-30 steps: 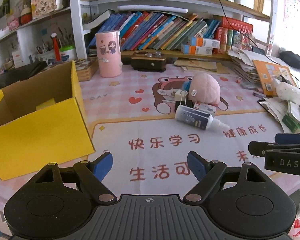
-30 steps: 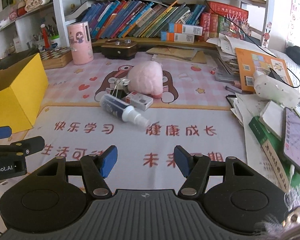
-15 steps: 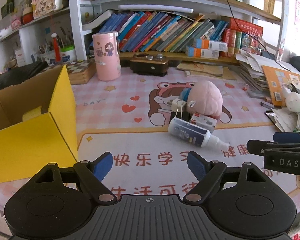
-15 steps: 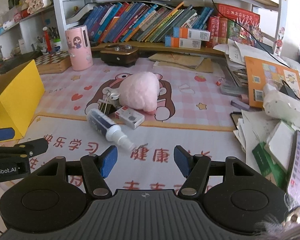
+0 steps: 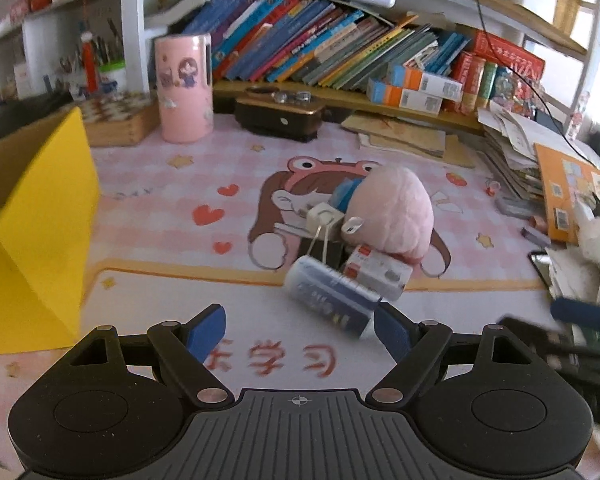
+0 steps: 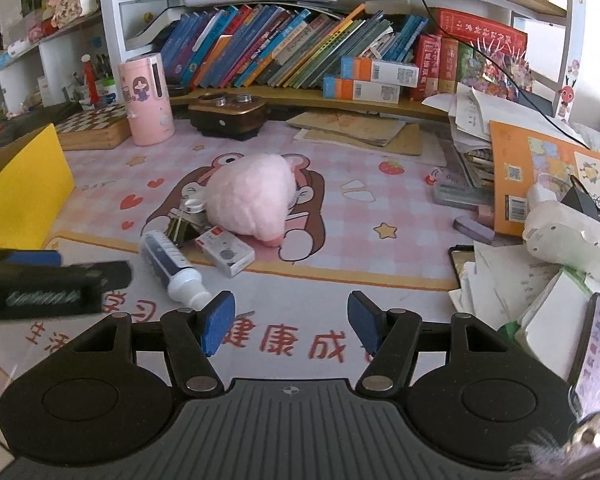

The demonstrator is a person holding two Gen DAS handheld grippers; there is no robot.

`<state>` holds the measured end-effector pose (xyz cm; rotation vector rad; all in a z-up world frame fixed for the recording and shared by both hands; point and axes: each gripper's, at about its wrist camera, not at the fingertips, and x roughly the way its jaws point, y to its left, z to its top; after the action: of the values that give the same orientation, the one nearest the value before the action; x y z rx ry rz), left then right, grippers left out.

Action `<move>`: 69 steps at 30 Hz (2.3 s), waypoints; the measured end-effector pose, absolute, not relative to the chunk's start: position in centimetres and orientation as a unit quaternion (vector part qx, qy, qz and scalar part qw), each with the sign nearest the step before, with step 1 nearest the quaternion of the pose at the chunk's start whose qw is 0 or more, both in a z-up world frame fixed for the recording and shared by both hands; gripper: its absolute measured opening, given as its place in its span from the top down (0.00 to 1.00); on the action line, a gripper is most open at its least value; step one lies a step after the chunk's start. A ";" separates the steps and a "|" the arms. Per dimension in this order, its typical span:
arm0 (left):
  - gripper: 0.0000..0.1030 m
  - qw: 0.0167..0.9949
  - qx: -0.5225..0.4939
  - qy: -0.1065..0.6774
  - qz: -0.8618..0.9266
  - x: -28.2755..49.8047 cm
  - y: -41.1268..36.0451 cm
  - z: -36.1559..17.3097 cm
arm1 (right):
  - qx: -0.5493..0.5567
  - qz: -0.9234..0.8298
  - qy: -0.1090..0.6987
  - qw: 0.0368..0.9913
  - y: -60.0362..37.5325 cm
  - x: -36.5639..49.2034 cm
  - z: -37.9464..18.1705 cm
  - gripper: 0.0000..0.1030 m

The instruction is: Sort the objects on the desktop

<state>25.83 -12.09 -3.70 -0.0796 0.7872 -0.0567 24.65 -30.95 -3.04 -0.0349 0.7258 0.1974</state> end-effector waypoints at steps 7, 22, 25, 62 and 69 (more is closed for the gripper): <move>0.36 0.908 -0.076 0.413 -0.001 29.7 -13.6 -5.8 | -0.027 0.103 0.351 0.930 -31.6 25.1 -3.1 0.41; 0.65 0.915 -0.002 0.403 -0.031 28.9 -14.4 -6.1 | -0.036 0.156 0.362 0.918 -30.3 26.6 -3.9 0.41; 0.61 0.913 -0.001 0.407 -0.026 29.4 -14.5 -6.4 | -0.041 0.171 0.365 0.914 -29.7 27.0 -4.1 0.41; 0.70 0.918 -0.149 0.368 0.005 21.1 -5.1 -0.9 | -0.098 0.251 0.386 0.882 -24.6 33.9 -8.1 0.73; 0.70 0.919 -0.162 0.358 -0.011 20.1 -4.8 -0.5 | -0.049 0.248 0.400 0.881 -25.0 31.2 -6.3 0.73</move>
<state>20.10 -4.76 -0.52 -0.3320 0.7367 -0.0231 31.24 -25.00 -6.25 -0.1011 0.8340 0.5163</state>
